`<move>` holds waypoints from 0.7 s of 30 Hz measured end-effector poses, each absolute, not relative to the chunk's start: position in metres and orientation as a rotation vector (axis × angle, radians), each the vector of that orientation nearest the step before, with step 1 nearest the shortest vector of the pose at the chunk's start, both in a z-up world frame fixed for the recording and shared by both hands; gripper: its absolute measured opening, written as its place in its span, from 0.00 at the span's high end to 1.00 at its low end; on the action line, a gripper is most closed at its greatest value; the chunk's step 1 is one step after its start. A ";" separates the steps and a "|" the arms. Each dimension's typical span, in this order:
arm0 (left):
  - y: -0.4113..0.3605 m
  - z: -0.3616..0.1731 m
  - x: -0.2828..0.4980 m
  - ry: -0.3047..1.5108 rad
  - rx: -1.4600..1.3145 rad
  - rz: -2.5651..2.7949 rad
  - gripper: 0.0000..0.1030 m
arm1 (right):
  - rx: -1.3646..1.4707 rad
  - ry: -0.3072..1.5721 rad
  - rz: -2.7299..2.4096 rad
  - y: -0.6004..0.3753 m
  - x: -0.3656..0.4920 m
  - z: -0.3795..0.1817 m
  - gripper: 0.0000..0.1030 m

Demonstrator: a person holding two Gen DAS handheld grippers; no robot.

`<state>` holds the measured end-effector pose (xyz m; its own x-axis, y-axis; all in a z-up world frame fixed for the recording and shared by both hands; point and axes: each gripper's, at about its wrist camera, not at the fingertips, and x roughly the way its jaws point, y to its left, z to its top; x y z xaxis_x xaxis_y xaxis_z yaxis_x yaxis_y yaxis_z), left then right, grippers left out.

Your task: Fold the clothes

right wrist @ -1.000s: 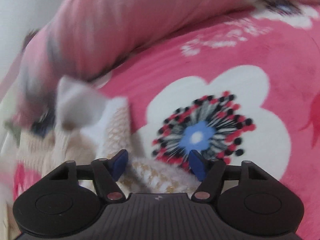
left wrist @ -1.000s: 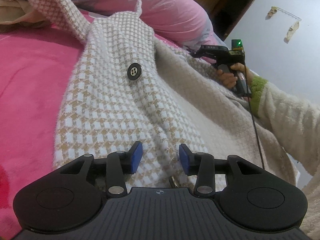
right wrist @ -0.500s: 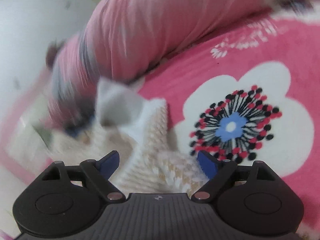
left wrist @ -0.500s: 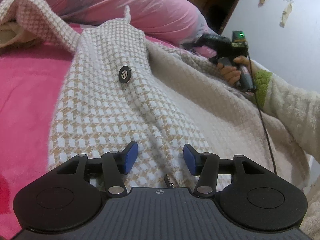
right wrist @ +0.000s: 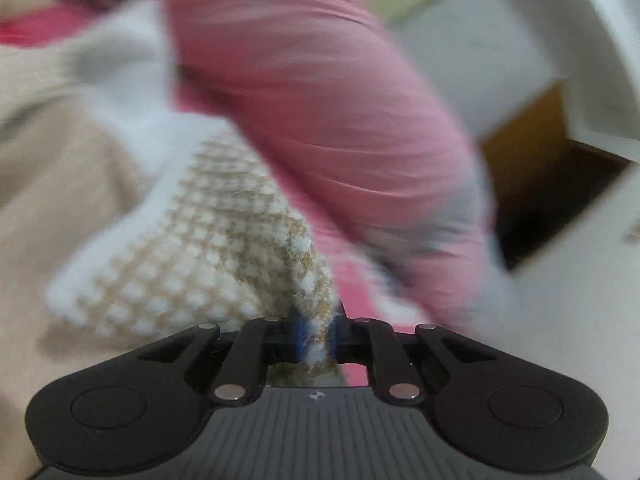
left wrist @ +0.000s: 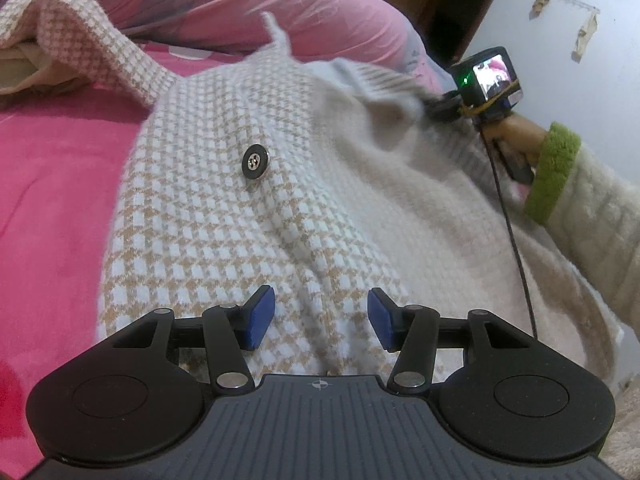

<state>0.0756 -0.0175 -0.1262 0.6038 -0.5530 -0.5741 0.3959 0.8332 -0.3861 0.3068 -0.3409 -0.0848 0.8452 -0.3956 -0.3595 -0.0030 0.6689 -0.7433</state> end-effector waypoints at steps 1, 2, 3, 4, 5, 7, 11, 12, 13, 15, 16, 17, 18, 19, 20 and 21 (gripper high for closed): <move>-0.019 -0.128 0.076 0.742 -0.217 -0.555 0.50 | -0.805 0.550 -0.274 -0.354 0.316 -0.089 0.88; -0.021 -0.129 0.076 0.741 -0.205 -0.556 0.50 | -0.752 0.594 -0.279 -0.367 0.324 -0.097 0.88; -0.021 -0.130 0.076 0.736 -0.195 -0.557 0.50 | -0.686 0.643 -0.273 -0.380 0.333 -0.106 0.87; -0.022 -0.131 0.075 0.730 -0.185 -0.559 0.50 | -0.687 0.661 -0.275 -0.384 0.337 -0.121 0.87; -0.023 -0.132 0.075 0.726 -0.177 -0.560 0.50 | -0.709 0.670 -0.278 -0.385 0.340 -0.138 0.87; -0.023 -0.132 0.076 0.728 -0.172 -0.560 0.50 | -0.752 0.686 -0.284 -0.387 0.347 -0.171 0.83; -0.020 -0.131 0.076 0.732 -0.175 -0.558 0.50 | -0.808 0.679 -0.319 -0.379 0.341 -0.159 0.63; -0.020 -0.130 0.075 0.732 -0.176 -0.557 0.50 | -0.805 0.678 -0.319 -0.381 0.336 -0.151 0.53; -0.019 -0.129 0.074 0.733 -0.180 -0.553 0.50 | -0.802 0.678 -0.319 -0.382 0.332 -0.142 0.52; -0.018 -0.127 0.073 0.735 -0.201 -0.543 0.50 | -0.800 0.662 -0.306 -0.378 0.311 -0.123 0.44; -0.017 -0.126 0.072 0.736 -0.211 -0.538 0.50 | -0.799 0.653 -0.298 -0.376 0.300 -0.113 0.39; -0.016 -0.125 0.071 0.737 -0.223 -0.533 0.50 | -0.779 0.645 -0.290 -0.374 0.287 -0.101 0.35; -0.013 -0.122 0.067 0.737 -0.238 -0.530 0.50 | -0.753 0.638 -0.283 -0.372 0.274 -0.088 0.35; -0.009 -0.118 0.063 0.734 -0.252 -0.531 0.50 | -0.727 0.630 -0.276 -0.370 0.260 -0.076 0.35; -0.005 -0.115 0.057 0.727 -0.264 -0.531 0.50 | -0.683 0.623 -0.263 -0.366 0.245 -0.064 0.35; 0.001 -0.111 0.049 0.714 -0.272 -0.532 0.50 | -0.619 0.616 -0.236 -0.363 0.227 -0.051 0.35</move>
<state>0.0486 0.0009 -0.1111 0.6313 -0.5488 -0.5481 0.3680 0.8340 -0.4112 0.2271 -0.3630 -0.0506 0.7967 -0.3833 -0.4674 0.0270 0.7950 -0.6059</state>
